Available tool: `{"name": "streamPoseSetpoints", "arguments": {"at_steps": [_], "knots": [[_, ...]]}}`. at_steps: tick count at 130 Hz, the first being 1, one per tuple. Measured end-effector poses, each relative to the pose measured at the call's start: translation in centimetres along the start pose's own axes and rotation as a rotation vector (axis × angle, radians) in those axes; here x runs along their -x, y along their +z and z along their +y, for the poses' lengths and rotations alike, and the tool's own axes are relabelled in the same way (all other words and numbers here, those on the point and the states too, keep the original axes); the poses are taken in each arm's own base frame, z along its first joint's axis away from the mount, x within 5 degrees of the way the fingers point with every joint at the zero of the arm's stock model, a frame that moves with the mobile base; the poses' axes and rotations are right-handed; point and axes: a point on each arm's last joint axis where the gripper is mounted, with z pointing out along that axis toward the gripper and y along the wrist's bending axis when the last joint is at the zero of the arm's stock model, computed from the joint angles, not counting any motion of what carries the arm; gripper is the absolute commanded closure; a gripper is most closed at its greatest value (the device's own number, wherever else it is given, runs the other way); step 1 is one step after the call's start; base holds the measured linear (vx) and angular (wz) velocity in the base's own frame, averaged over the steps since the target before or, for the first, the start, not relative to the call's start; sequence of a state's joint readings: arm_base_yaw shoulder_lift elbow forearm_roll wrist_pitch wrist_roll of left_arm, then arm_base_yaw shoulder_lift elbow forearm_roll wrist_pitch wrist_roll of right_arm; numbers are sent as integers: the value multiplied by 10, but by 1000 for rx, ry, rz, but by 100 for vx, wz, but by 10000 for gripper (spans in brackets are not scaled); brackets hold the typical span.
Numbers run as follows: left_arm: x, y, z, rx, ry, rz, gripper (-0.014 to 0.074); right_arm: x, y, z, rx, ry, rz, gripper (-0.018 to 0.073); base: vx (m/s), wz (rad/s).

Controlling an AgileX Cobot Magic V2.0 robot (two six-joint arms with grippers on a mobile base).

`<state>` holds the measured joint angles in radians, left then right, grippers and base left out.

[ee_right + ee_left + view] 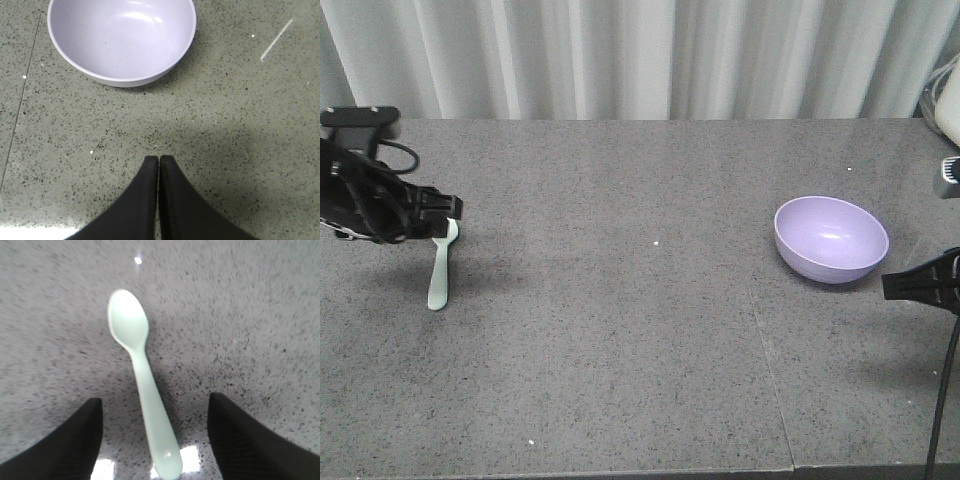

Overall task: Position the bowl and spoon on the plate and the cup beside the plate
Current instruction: 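Lower the left gripper over the pale green spoon and grasp its handle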

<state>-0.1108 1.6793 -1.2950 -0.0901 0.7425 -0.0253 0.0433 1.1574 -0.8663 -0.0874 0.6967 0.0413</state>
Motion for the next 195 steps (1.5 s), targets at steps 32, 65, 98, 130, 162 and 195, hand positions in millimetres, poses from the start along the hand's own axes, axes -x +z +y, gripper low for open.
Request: {"name": "streamPoseSetpoints", "arguments": {"at_steps": [32, 65, 98, 130, 162, 195], "knots": [[8, 38, -5, 5, 20, 117, 143, 0, 0, 0, 0, 0, 0, 566, 0, 0], [18, 54, -1, 64, 10, 233, 143, 0, 0, 0, 0, 0, 0, 566, 0, 0], [26, 59, 0, 84, -46, 251, 143, 0, 0, 0, 0, 0, 1, 566, 0, 0], [21, 73, 1, 99, -64, 309, 144, 0, 0, 0, 1, 1, 1, 566, 0, 0], [21, 76, 2, 109, -69, 323, 219, 0, 0, 0, 1, 1, 1, 566, 0, 0], [22, 77, 4, 124, -60, 333, 570, 0, 0, 0, 1, 1, 1, 566, 0, 0]]}}
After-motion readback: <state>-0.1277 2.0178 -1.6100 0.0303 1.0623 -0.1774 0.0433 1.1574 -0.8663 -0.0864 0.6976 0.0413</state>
